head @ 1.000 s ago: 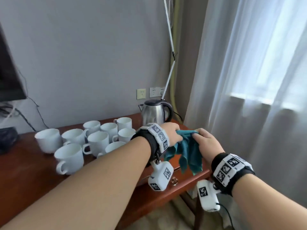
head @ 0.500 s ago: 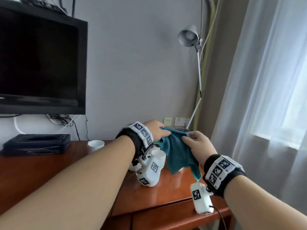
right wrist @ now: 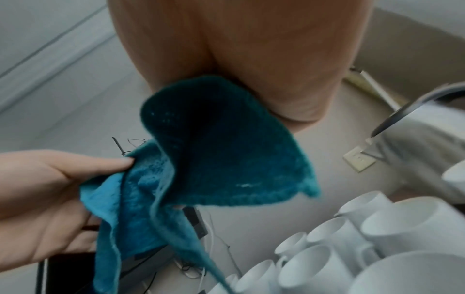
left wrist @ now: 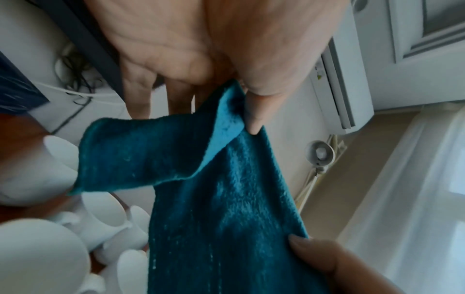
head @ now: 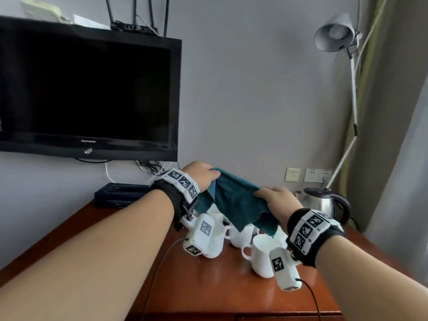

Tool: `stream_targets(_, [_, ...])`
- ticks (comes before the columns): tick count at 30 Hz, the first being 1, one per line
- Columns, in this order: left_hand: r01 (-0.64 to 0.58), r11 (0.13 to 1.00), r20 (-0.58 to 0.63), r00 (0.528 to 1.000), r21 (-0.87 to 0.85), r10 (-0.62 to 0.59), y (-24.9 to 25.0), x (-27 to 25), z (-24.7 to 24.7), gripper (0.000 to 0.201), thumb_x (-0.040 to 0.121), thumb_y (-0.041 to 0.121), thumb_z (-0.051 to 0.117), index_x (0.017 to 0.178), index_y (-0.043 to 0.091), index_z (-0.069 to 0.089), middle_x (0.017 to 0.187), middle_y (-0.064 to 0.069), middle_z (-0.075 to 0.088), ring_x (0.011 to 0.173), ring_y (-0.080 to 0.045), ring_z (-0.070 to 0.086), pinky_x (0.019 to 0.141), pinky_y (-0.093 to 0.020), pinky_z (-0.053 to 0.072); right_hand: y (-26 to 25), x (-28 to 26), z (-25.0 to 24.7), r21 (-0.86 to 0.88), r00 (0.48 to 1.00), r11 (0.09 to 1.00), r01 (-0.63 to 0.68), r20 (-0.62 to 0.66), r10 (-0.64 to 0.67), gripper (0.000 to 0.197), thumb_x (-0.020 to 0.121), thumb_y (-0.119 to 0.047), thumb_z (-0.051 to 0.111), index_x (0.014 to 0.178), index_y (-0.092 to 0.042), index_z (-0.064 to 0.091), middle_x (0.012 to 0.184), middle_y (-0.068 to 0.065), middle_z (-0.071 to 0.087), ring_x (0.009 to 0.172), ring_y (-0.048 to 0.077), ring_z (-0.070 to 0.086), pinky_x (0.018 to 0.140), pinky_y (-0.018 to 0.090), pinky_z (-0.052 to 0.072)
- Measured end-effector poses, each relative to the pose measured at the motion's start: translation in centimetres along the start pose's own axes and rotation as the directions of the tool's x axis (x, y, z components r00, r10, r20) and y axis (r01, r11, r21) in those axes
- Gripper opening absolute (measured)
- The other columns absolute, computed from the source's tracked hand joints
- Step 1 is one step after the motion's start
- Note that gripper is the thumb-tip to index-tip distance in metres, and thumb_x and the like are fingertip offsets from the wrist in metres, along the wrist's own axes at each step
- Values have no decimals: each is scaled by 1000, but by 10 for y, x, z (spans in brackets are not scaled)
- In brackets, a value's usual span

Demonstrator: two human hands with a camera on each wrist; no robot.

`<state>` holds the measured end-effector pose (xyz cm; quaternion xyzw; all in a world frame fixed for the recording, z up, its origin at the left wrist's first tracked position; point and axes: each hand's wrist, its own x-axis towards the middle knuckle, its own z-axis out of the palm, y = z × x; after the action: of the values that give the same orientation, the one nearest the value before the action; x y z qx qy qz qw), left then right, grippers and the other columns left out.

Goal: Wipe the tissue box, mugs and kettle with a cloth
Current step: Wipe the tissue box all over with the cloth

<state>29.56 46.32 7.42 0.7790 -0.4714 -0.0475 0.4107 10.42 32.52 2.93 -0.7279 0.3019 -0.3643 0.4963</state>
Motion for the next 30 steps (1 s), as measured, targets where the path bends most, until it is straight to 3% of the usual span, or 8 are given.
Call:
stream_targets(4, [26,999,-96,995,27,-23,-29,-14,-38,18,100,29,65,96,17,78,98,-7,78,93,-26,72,75,-28,53,-7,9,51,171,986,985,11,163,-40,12,91,-18,74,82,-10,74,86,14,78,79,28,71,88,51,58])
stream_targets(7, [63,996,-203,978,61,-49,-47,-29,-63,19,98,27,67,97,13,79,91,-7,75,77,-18,63,58,-15,43,-8,5,87,232,931,972,-45,363,-43,32,78,-4,86,95,-12,60,85,15,71,74,29,69,66,39,57])
stream_targets(9, [113,989,-247,965,96,-86,-60,-37,-76,19,97,34,69,87,18,76,82,1,71,78,-19,63,58,-21,43,-9,3,107,188,908,982,-31,417,-51,44,65,-1,91,94,-12,59,84,16,67,75,31,67,66,39,55])
stream_targets(12, [181,978,-274,950,103,-147,-78,-48,-92,32,94,45,71,86,14,76,86,-8,76,83,-24,69,67,-31,49,-11,5,128,124,894,992,18,443,-72,39,57,-15,92,84,-15,64,80,14,71,74,29,67,76,43,55])
stream_targets(16, [262,955,-280,935,141,-216,-100,-62,-109,47,95,48,70,64,14,58,64,-7,59,61,-19,54,49,-21,35,-10,10,148,64,883,996,69,460,-91,20,86,-15,82,72,-18,68,68,1,70,64,18,62,68,31,53])
stream_targets(20, [351,928,-245,917,126,-314,-124,-67,-122,47,95,54,67,77,11,68,75,-8,67,69,-21,60,62,-29,43,-8,12,168,59,871,997,52,486,-74,27,96,-25,70,70,-17,69,67,0,68,64,18,61,67,31,51])
stream_targets(26, [414,906,-219,896,89,-387,-161,-63,-123,48,100,51,61,98,6,75,91,-10,74,71,-19,62,60,-28,44,-1,13,206,114,838,992,-53,545,-18,20,78,-34,84,87,-19,76,90,8,79,85,30,73,86,43,59])
stream_targets(30, [440,897,-239,868,-34,-435,-199,-52,-119,42,100,42,63,101,2,74,98,-17,75,85,-30,67,65,-30,45,15,13,243,119,840,989,-89,542,11,41,71,-3,91,105,-1,68,94,17,77,80,30,71,79,45,60])
